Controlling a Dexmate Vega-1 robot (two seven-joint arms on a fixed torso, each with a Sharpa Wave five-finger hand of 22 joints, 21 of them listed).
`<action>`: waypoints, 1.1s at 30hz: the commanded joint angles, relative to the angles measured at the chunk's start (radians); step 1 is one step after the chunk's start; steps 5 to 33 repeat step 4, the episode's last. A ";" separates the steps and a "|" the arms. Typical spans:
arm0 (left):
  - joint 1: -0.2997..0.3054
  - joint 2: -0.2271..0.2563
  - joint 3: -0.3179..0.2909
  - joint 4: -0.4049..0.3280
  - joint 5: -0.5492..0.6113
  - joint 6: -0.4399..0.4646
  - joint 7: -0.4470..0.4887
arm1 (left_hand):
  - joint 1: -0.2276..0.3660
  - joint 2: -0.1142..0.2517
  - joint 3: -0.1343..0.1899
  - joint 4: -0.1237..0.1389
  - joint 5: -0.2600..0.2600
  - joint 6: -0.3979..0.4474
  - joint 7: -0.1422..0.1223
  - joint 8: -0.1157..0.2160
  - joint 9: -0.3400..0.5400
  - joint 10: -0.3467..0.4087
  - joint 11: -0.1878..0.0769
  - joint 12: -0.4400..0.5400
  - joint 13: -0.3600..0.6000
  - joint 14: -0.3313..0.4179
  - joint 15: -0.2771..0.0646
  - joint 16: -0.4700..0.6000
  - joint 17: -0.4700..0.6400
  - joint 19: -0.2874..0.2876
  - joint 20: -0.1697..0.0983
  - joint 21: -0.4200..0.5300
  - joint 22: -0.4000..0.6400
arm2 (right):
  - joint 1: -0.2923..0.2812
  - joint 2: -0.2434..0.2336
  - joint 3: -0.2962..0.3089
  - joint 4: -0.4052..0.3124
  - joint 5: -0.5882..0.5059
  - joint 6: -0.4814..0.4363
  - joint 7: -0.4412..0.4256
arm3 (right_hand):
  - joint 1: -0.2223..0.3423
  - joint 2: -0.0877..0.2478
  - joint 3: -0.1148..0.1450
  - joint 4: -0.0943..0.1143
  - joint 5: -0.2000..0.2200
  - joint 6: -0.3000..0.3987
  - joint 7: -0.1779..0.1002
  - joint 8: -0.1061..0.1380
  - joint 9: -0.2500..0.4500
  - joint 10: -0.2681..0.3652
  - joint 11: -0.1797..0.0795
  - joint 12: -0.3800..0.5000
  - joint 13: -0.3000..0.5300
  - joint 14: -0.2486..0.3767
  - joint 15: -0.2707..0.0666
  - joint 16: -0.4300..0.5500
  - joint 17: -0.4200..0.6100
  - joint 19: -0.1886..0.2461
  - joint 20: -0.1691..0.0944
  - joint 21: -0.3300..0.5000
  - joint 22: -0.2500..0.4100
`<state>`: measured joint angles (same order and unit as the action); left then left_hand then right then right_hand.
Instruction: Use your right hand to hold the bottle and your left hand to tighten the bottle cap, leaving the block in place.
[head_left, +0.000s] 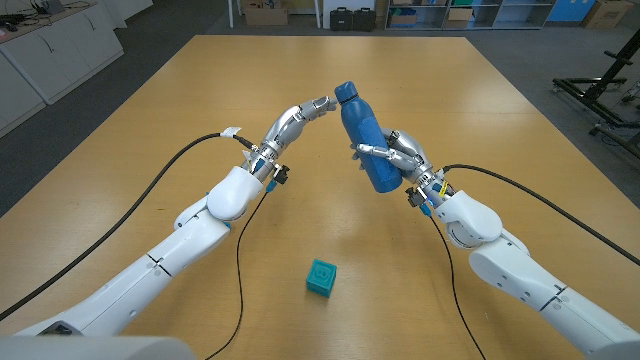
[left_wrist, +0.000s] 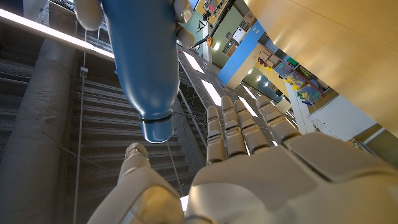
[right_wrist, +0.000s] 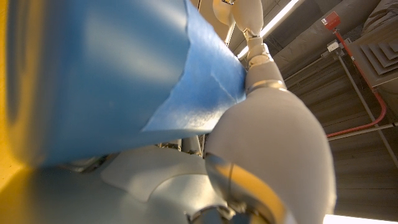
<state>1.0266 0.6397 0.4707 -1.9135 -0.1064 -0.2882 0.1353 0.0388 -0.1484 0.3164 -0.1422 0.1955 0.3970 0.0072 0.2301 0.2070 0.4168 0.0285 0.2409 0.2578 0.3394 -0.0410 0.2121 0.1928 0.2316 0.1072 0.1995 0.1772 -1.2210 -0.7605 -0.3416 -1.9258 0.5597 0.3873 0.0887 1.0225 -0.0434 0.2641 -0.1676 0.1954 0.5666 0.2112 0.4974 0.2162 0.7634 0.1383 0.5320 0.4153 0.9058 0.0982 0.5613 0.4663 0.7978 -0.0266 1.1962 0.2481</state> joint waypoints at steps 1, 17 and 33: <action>-0.015 -0.008 0.009 0.006 0.004 0.009 -0.008 | -0.001 0.001 -0.002 0.001 -0.002 0.010 -0.001 0.007 0.002 0.011 0.003 0.004 0.002 0.006 -0.006 -0.001 0.002 0.006 0.006 0.000 0.002 | -0.004 -0.011 -0.003 -0.022 -0.009 0.001 0.009 | 0.187 0.206 0.166 0.035 -0.003 0.326 -0.260 0.002 0.002 0.272 -0.262 -0.003 0.003 0.230 -0.308 0.002 0.002 0.059 -0.199 0.006 0.001; -0.015 -0.008 0.009 0.006 0.004 0.009 -0.008 | -0.001 0.001 -0.002 0.001 -0.002 0.010 -0.001 0.007 0.002 0.011 0.003 0.004 0.002 0.006 -0.006 -0.001 0.002 0.006 0.006 0.000 0.002 | -0.004 -0.012 -0.003 -0.022 -0.009 0.001 0.009 | 0.187 0.206 0.166 0.035 -0.003 0.326 -0.260 0.002 0.002 0.272 -0.262 -0.003 0.003 0.230 -0.308 0.002 0.002 0.059 -0.199 0.006 0.001; -0.015 -0.008 0.009 0.006 0.004 0.009 -0.008 | -0.001 0.001 -0.002 0.001 -0.002 0.010 -0.001 0.007 0.002 0.011 0.003 0.004 0.002 0.006 -0.006 -0.001 0.002 0.006 0.006 0.000 0.002 | -0.004 -0.012 -0.003 -0.022 -0.009 0.001 0.009 | 0.187 0.206 0.166 0.035 -0.003 0.326 -0.260 0.002 0.002 0.272 -0.262 -0.003 0.003 0.230 -0.308 0.002 0.002 0.059 -0.199 0.006 0.001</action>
